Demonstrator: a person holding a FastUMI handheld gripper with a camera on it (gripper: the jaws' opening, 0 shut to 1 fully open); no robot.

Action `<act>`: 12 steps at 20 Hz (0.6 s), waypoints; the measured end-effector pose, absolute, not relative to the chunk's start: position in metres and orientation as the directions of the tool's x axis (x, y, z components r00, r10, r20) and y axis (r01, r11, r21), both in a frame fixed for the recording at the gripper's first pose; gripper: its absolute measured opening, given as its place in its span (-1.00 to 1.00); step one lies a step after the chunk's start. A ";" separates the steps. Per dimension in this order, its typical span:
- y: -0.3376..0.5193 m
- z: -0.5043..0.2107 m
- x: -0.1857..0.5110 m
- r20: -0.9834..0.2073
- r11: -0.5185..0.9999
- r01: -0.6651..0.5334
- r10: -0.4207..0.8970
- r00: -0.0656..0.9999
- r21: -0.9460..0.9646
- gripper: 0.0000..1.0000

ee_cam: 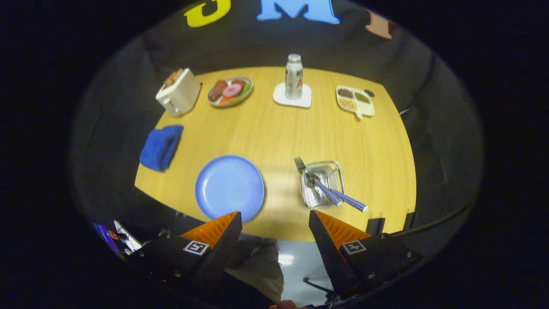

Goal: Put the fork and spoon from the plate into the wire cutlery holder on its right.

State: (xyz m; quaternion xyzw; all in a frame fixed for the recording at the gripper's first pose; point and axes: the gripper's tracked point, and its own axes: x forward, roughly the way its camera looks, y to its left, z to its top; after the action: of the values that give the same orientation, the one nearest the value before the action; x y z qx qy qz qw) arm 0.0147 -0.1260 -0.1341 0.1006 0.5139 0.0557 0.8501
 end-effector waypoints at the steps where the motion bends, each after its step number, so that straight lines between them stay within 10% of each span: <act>1: -0.124 -0.120 0.025 -0.806 0.972 0.029 0.178 0.564 0.234 0.93; 5: -0.117 -0.058 0.056 -0.531 0.971 0.048 0.088 0.843 0.236 0.93; 12: -0.106 0.007 0.070 -0.238 0.987 0.051 -0.013 0.971 0.153 0.92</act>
State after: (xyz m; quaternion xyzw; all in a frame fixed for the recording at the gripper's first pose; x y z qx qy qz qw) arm 0.0704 -0.1058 0.0074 0.0790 0.1190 -0.0161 0.9896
